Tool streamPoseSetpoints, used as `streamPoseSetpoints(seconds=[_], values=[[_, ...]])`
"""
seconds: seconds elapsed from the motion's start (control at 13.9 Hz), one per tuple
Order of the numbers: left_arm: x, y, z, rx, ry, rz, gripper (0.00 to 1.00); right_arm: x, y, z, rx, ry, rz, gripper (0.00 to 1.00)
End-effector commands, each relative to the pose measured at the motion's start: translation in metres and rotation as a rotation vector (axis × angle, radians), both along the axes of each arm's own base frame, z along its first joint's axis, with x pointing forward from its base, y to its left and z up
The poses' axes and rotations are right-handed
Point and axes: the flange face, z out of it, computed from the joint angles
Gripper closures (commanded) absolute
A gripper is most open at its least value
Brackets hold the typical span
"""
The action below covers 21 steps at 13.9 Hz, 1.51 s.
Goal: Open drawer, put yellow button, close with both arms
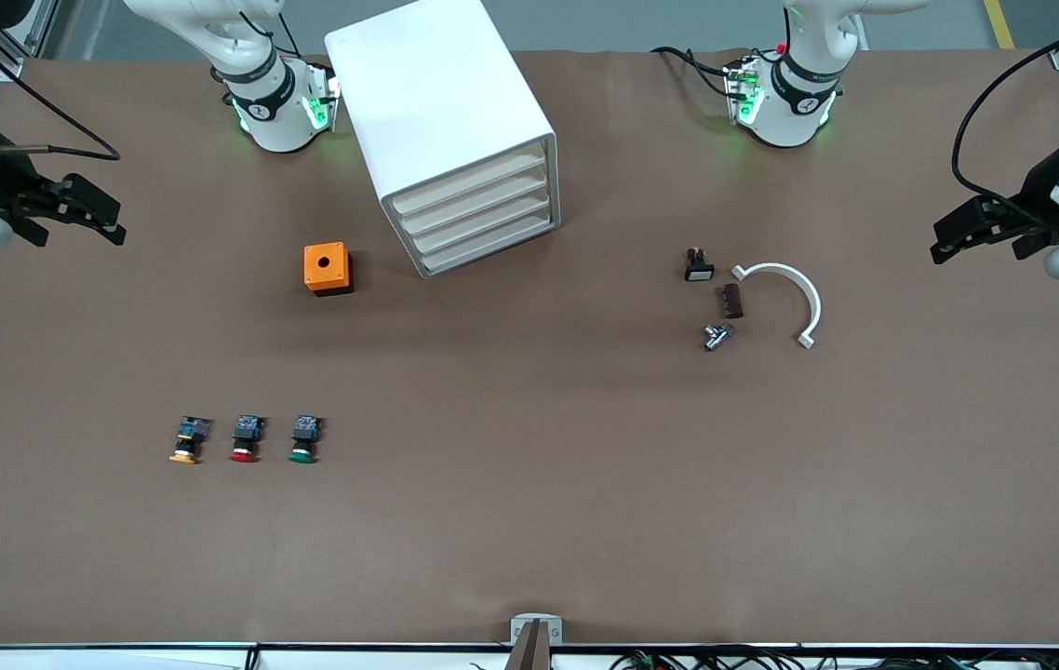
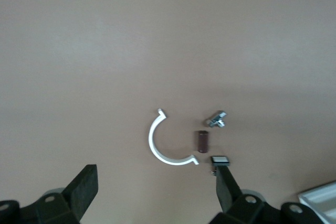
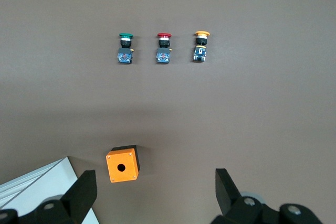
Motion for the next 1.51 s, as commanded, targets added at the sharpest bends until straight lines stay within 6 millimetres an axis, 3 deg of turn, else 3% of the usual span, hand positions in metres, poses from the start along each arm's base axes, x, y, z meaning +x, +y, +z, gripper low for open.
streamPoseSetpoints(seconds=[0.0, 0.5, 0.86, 1.15, 1.44], values=[[-0.006, 0.006, 0.008, -0.115, 0.033, 0.024, 0.01, -0.009, -0.003, 0.003, -0.010, -0.007, -0.005, 0.00], [-0.010, -0.044, 0.011, -0.445, 0.133, 0.110, 0.01, -0.009, -0.004, 0.003, -0.010, -0.005, -0.007, 0.00], [0.007, -0.107, -0.001, -0.646, 0.219, 0.251, 0.01, -0.009, -0.004, 0.003, -0.010, -0.005, -0.007, 0.00], [0.015, -0.157, -0.010, -0.724, 0.325, 0.450, 0.01, -0.009, -0.004, 0.003, -0.010, -0.004, -0.007, 0.00], [0.024, -0.207, -0.032, -0.751, 0.404, 0.627, 0.01, -0.009, -0.004, 0.003, -0.010, -0.004, -0.007, 0.00]])
